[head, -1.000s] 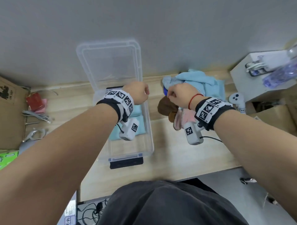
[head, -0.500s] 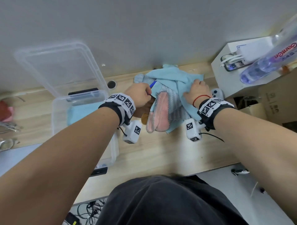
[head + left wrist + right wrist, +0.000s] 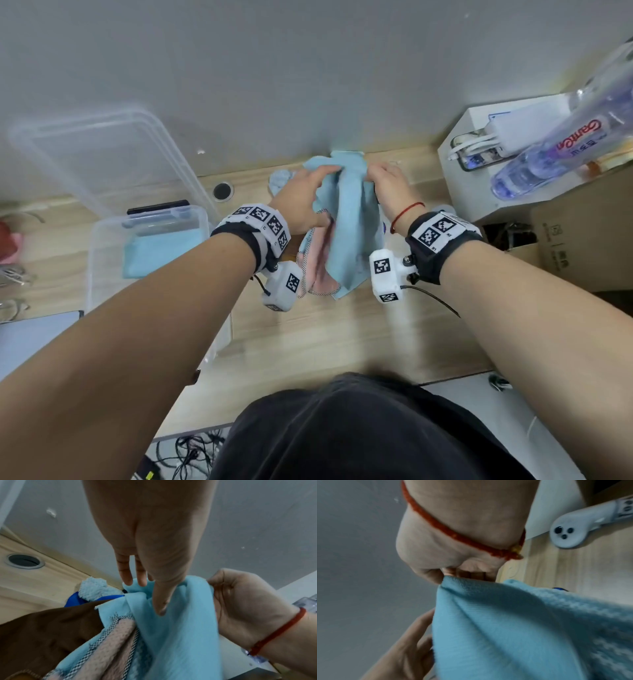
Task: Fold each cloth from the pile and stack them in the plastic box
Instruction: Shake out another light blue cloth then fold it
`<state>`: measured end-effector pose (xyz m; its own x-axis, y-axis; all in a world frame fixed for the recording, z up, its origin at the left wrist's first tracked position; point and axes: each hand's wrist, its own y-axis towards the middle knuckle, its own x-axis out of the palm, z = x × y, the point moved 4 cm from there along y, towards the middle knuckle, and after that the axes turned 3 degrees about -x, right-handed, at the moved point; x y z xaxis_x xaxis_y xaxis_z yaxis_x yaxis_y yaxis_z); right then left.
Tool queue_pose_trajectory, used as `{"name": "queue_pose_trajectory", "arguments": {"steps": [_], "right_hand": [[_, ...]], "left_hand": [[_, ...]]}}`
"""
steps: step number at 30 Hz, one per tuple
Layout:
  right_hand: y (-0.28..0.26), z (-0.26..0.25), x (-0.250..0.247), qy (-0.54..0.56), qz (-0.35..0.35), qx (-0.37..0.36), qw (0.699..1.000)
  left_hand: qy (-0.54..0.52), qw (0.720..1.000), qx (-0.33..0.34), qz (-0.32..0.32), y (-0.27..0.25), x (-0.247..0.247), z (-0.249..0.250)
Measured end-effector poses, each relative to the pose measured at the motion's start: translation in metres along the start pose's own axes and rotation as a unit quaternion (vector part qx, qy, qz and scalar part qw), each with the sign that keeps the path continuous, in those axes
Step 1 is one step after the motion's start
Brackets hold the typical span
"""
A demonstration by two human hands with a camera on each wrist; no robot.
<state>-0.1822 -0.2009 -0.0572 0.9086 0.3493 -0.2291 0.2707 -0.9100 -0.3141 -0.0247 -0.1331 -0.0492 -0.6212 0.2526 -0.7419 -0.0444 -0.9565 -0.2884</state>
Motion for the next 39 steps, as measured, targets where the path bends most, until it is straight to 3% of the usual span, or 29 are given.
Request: {"name": "queue_pose_trajectory", "arguments": {"steps": [2,6,10,13,18,22,25,27,32,34,37,39], "right_hand": [[0.0,-0.019,0.01,0.048,-0.017,0.004,0.999],[-0.001,-0.048,0.024,0.034,-0.075,-0.027,0.996],[-0.012,-0.061,0.03,-0.006,-0.113,-0.047,0.992],[-0.03,-0.052,0.037,-0.034,-0.189,0.004,0.981],[-0.063,-0.044,0.055,-0.051,-0.248,-0.012,0.967],[-0.076,-0.063,0.057,-0.019,-0.194,-0.051,0.98],[-0.091,-0.086,0.048,-0.039,-0.101,-0.131,0.985],[-0.091,-0.096,0.044,-0.107,-0.08,-0.192,0.972],[-0.141,-0.112,0.046,-0.256,-0.051,-0.31,0.914],[-0.161,-0.111,0.055,-0.289,-0.05,-0.332,0.897],[-0.189,-0.098,0.064,-0.324,-0.057,-0.34,0.881],[-0.209,-0.086,0.07,-0.348,-0.074,-0.333,0.874]], "left_hand": [[-0.006,0.999,0.006,0.033,0.0,-0.011,0.004],[0.021,0.996,0.002,0.09,-0.01,-0.038,0.013],[0.006,0.987,-0.068,0.143,-0.033,-0.063,0.008],[-0.06,0.967,-0.129,0.209,-0.054,-0.079,0.004],[-0.11,0.936,-0.171,0.288,-0.097,-0.091,-0.004],[-0.081,0.943,-0.174,0.271,-0.126,-0.088,-0.008],[-0.035,0.97,-0.17,0.171,-0.144,-0.08,-0.013],[0.005,0.977,-0.186,0.107,-0.145,-0.073,-0.016],[0.068,0.99,-0.115,-0.04,-0.179,-0.057,-0.006],[0.057,0.993,-0.1,-0.021,-0.192,-0.053,-0.009],[0.03,0.984,-0.124,0.121,-0.209,-0.057,-0.017],[0.016,0.984,-0.047,0.172,-0.219,-0.058,-0.007]]}}
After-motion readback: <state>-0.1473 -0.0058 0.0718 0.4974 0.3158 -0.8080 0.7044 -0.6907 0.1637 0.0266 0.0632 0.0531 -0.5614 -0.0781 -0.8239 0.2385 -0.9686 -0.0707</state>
